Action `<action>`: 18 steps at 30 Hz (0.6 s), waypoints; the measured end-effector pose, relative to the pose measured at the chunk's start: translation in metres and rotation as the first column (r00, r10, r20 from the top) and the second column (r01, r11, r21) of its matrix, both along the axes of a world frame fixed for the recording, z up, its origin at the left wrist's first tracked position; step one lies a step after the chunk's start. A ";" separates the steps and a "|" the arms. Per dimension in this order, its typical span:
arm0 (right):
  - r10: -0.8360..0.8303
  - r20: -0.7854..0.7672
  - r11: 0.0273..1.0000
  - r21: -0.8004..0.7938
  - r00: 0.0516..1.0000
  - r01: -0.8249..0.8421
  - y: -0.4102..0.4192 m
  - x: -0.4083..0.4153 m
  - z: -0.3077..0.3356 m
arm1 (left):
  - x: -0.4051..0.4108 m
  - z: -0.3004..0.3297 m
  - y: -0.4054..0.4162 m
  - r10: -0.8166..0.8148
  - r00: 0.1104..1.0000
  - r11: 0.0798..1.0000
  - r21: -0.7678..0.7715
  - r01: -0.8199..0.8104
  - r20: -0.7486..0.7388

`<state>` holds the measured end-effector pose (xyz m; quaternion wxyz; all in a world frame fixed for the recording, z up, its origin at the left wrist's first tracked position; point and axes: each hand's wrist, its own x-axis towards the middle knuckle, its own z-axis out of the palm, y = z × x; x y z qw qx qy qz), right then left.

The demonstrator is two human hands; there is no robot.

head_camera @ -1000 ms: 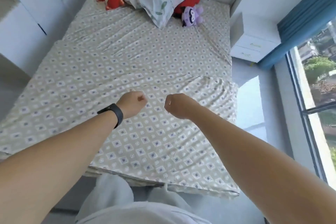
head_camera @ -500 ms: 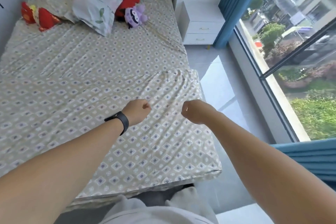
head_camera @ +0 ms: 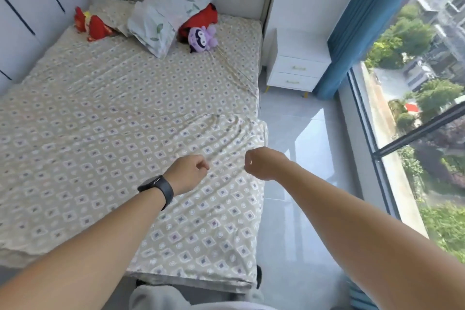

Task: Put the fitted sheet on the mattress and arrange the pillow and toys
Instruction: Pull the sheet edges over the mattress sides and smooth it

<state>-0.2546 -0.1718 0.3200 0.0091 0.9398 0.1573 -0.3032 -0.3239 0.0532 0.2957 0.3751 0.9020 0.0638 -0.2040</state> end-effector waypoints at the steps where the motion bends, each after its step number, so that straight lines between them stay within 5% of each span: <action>1: 0.030 0.002 1.000 -0.006 1.000 -0.030 -0.007 0.007 0.004 | -0.003 0.003 -0.011 0.010 1.000 1.000 0.004 -0.010 0.011; 10: 0.177 0.066 0.984 0.016 0.982 -0.178 -0.065 0.038 0.016 | -0.008 -0.001 -0.089 0.049 0.999 0.997 0.056 -0.049 0.004; 18: 0.320 -0.120 0.943 -0.052 0.940 -0.328 -0.124 0.093 -0.022 | 0.018 -0.025 -0.168 0.165 0.985 0.986 0.043 -0.163 -0.042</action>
